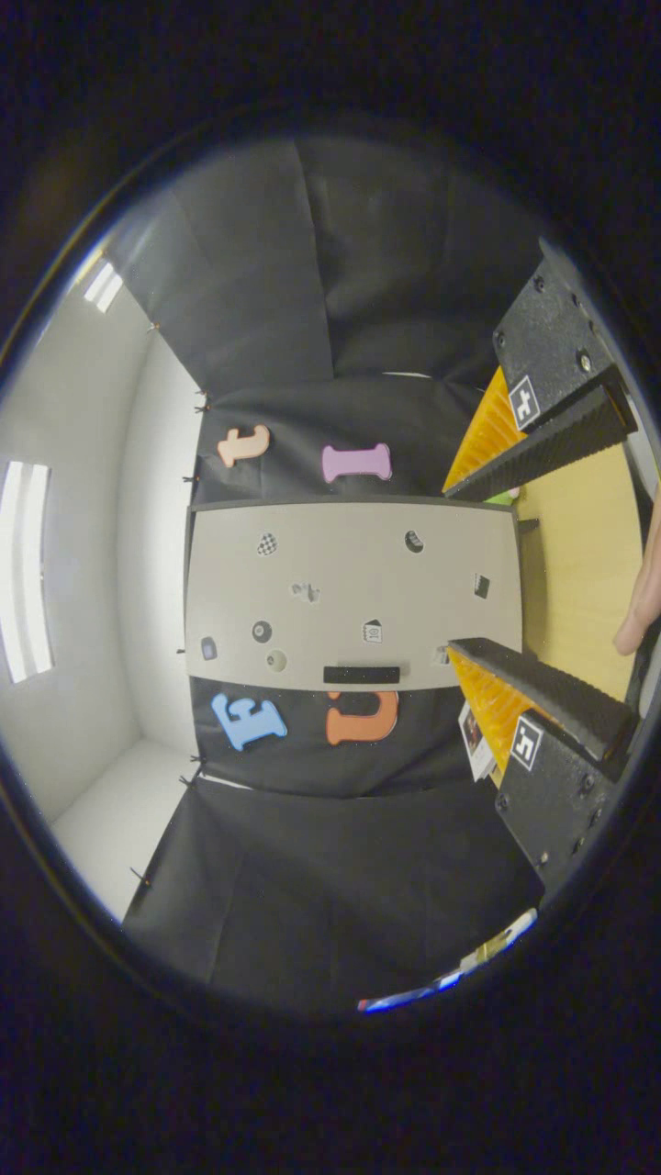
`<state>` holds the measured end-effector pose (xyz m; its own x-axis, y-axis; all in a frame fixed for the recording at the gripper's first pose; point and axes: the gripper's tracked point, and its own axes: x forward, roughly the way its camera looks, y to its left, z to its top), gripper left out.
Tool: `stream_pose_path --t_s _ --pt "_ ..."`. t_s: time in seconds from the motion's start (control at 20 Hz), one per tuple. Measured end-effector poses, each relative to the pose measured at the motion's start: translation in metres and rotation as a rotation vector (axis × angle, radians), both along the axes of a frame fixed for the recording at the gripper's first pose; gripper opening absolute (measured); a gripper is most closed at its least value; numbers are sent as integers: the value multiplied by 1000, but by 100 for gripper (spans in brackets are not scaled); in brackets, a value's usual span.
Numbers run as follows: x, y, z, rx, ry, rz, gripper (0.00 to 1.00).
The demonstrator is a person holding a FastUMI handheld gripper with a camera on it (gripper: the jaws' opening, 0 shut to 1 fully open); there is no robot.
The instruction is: Open the shoe cabinet door, grab the shoes and put them into the shoe cabinet, then close the shoe cabinet door.
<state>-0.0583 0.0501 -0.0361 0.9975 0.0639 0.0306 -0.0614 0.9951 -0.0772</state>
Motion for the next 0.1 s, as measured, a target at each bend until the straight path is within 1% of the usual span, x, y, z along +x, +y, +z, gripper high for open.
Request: stream_pose_path --t_s 0.1 --pt "0 0 -2 -1 -1 -2 98"
